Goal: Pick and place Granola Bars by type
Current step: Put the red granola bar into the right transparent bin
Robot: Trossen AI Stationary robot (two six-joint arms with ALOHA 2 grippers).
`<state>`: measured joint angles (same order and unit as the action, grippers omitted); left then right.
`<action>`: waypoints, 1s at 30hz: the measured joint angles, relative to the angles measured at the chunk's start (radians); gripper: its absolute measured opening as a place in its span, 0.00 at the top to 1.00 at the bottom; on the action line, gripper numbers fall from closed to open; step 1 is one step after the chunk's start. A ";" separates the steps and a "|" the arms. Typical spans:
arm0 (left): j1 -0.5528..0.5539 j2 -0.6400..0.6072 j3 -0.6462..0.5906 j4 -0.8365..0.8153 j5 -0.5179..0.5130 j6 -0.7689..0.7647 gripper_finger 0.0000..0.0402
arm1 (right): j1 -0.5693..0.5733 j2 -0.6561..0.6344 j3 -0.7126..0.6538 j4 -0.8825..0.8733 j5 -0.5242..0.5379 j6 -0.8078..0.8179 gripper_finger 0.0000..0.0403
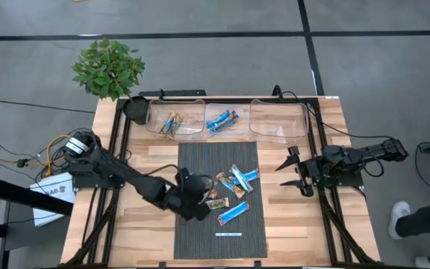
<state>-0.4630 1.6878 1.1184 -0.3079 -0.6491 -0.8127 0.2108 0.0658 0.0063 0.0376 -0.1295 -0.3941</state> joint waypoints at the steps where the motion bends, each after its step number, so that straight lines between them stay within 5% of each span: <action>1: 0.009 0.000 0.005 0.029 -0.007 0.039 0.99 | 0.000 0.000 0.000 0.000 0.000 0.005 0.38; 8: 0.083 0.000 0.032 0.176 0.004 0.288 0.99 | 0.000 0.000 0.000 0.000 -0.001 0.139 0.38; 20: 0.232 -0.001 0.034 0.328 0.024 0.435 0.99 | 0.005 0.000 0.000 0.000 -0.002 0.683 0.38; 26: 0.338 -0.002 0.034 0.394 0.138 0.472 0.99 | 0.002 0.000 0.000 0.027 0.012 0.708 0.38; 30: 0.400 -0.002 0.034 0.408 0.200 0.473 0.99 | 0.002 0.000 0.000 0.084 0.141 0.709 0.38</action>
<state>-0.0629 1.6863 1.1519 0.0999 -0.4487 -0.3401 0.2131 0.0662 0.0061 0.1216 0.0114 0.3145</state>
